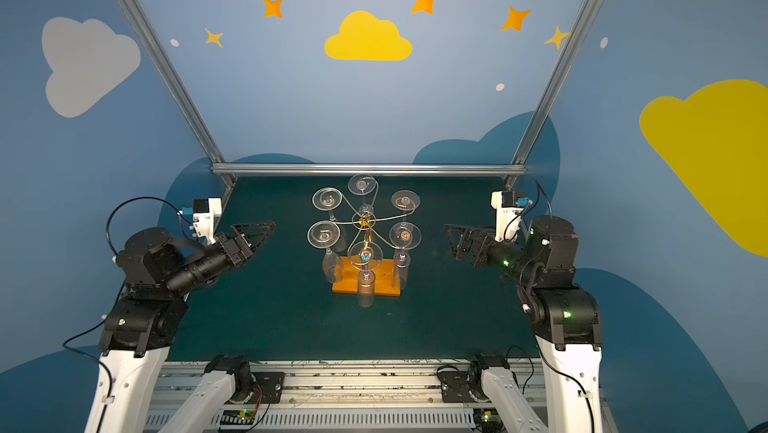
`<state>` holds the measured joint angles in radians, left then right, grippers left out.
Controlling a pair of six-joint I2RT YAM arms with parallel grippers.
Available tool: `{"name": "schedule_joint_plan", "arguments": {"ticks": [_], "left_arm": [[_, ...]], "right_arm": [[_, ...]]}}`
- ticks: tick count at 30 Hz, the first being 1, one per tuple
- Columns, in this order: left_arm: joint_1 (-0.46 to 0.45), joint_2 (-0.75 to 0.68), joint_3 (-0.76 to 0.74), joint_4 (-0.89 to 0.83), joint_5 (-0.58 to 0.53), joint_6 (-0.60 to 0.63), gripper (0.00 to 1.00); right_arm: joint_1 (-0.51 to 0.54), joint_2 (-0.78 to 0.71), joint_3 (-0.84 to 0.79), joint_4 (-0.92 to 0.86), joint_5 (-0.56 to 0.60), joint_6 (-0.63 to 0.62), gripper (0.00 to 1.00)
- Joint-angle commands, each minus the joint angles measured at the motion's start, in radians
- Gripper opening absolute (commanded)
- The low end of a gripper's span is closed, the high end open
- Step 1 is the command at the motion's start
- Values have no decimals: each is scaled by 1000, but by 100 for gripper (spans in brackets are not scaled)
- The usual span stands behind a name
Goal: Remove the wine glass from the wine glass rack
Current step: 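Raise both arms and move both grippers toward the glass rack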
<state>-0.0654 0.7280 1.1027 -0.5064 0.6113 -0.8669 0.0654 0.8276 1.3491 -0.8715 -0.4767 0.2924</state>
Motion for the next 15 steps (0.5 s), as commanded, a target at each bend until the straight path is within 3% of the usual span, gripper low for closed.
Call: {"name": "schedule_joint_plan", "arguments": {"ticks": [1, 9, 15], "left_arm": [[-60, 11, 3, 29, 38, -88, 80], [-209, 101, 27, -26, -92, -95, 63], [-236, 137, 51, -57, -138, -92, 53]], "right_arm": [[4, 11, 18, -49, -69, 28, 99], [7, 6, 25, -57, -68, 39, 99], [5, 3, 31, -78, -38, 40, 99]]}}
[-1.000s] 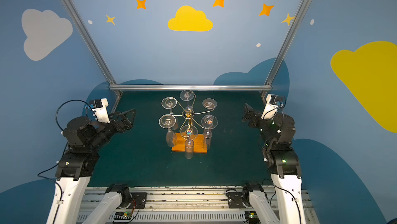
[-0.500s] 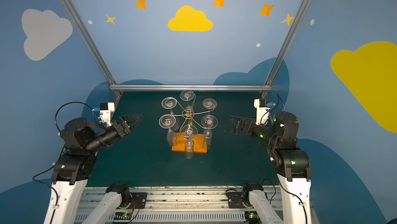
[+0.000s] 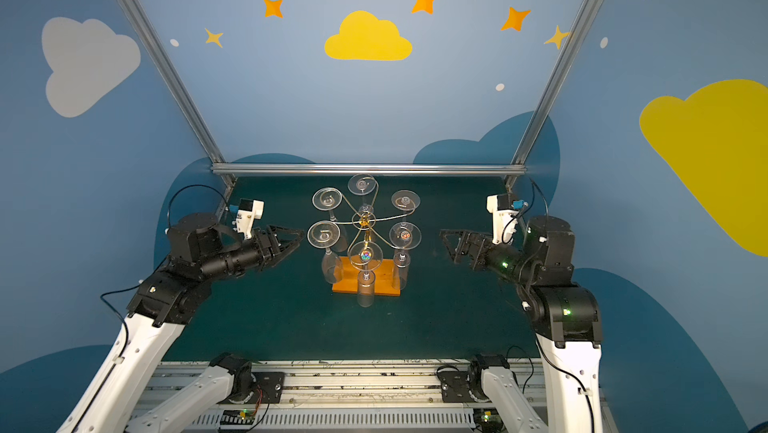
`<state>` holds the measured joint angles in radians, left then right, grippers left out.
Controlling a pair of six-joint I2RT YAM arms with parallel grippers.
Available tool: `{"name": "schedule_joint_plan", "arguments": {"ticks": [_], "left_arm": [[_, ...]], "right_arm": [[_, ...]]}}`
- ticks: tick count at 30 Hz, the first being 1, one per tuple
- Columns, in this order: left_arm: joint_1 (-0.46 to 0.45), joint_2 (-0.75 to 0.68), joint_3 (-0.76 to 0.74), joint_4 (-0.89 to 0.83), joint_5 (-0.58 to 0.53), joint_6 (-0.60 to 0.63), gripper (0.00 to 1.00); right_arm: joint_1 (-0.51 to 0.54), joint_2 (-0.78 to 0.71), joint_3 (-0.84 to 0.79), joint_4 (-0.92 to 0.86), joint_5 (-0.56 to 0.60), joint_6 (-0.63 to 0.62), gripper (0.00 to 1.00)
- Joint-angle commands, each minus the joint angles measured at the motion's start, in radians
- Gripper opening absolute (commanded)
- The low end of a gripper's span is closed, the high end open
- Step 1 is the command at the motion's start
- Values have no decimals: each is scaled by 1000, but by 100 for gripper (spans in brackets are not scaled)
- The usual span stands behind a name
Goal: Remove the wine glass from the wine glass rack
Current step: 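Raise both arms and move both grippers toward the glass rack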
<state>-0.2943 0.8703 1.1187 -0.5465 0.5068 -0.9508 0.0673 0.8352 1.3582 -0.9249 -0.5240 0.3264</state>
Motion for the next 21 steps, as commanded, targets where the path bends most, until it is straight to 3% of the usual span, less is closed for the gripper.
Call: {"name": "schedule_joint_plan", "arguments": {"ticks": [1, 7, 21], "left_arm": [[-10, -1, 34, -8, -30, -13, 52], [-27, 40, 63, -19, -7, -16, 39], [-40, 108, 137, -106, 27, 29, 37]], "right_arm": [[4, -6, 20, -25, 22, 12, 99], [4, -10, 2, -16, 32, 36, 99], [4, -40, -43, -5, 77, 64, 99]]}}
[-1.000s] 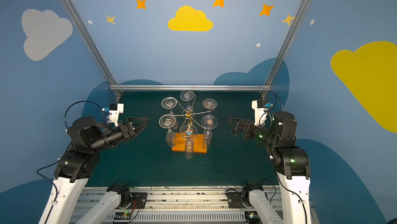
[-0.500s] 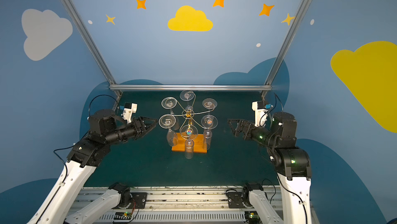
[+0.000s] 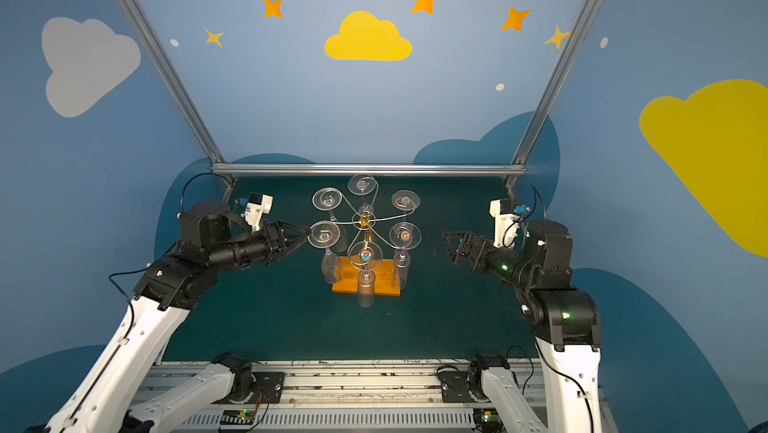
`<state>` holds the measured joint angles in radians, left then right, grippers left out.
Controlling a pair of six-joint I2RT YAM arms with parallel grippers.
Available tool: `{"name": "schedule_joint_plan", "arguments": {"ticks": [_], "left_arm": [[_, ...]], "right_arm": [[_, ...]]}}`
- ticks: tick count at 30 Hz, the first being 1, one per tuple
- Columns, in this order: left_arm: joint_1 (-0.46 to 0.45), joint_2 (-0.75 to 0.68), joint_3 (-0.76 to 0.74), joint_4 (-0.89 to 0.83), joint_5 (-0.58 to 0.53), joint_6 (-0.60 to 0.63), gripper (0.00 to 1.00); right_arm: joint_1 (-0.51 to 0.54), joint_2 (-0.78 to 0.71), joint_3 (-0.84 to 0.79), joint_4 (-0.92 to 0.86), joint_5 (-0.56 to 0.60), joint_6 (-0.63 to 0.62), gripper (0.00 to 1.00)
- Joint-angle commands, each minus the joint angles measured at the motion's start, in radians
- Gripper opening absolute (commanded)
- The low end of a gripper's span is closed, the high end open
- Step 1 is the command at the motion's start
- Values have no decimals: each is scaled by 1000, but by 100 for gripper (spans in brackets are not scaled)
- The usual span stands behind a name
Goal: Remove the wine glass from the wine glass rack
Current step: 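Raise both arms and move both grippers toward the glass rack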
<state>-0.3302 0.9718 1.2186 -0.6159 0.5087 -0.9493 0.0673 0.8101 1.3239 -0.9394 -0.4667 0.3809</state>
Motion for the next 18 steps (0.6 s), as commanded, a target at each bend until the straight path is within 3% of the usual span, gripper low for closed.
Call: {"name": "schedule_joint_plan", "arguments": {"ticks": [1, 7, 18], "left_arm": [[-6, 14, 48, -48, 24, 35, 37], [-11, 50, 88, -74, 40, 46, 35], [-26, 82, 147, -152, 21, 92, 23]], "right_arm": [[5, -16, -11, 8, 22, 12, 99], [4, -29, -39, 14, 24, 26, 99], [5, -25, -54, 9, 22, 24, 99]]}}
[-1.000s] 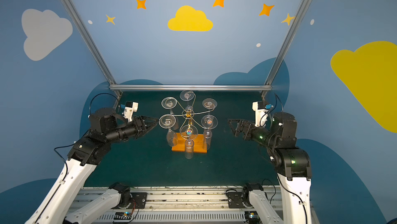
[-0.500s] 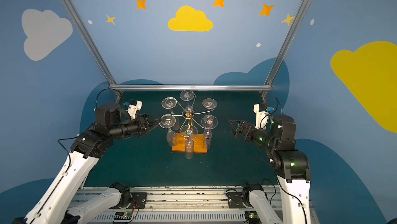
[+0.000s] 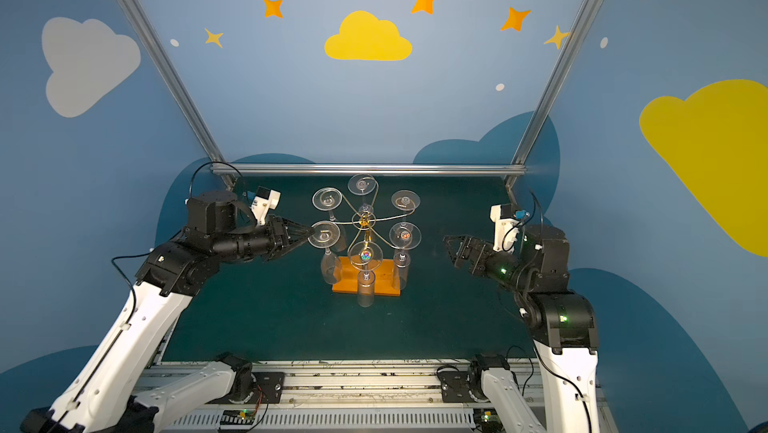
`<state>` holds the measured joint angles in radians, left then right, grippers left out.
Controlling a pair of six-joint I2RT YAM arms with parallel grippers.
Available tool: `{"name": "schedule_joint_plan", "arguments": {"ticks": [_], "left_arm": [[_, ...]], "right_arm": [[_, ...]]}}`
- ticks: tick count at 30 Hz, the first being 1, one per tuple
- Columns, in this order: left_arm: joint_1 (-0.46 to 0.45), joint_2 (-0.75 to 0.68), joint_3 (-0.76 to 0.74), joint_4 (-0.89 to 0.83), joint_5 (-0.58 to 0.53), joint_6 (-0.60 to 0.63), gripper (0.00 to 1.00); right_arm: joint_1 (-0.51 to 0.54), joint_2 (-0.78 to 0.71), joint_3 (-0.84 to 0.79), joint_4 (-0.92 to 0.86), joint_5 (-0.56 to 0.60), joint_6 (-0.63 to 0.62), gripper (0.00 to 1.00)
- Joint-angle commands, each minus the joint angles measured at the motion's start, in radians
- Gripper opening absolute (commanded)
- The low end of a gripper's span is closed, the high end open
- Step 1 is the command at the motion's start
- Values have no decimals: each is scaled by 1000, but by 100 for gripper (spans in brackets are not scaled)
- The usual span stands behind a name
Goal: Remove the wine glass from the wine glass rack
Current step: 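Raise both arms and move both grippers toward the glass rack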
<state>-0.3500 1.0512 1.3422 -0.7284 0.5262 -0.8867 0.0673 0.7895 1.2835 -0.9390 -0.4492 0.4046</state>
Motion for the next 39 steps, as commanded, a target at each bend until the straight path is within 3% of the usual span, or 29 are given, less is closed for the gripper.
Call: {"name": "schedule_joint_plan", "arguments": {"ticks": [1, 29, 39], "left_arm": [[-7, 5, 23, -41, 7, 29, 21], [-9, 11, 34, -49, 11, 28, 3], [-9, -45, 27, -28, -31, 15, 3]], "right_arm": [[4, -5, -15, 8, 5, 1, 99], [3, -12, -45, 5, 27, 1, 99], [2, -19, -50, -2, 29, -3, 99]]}}
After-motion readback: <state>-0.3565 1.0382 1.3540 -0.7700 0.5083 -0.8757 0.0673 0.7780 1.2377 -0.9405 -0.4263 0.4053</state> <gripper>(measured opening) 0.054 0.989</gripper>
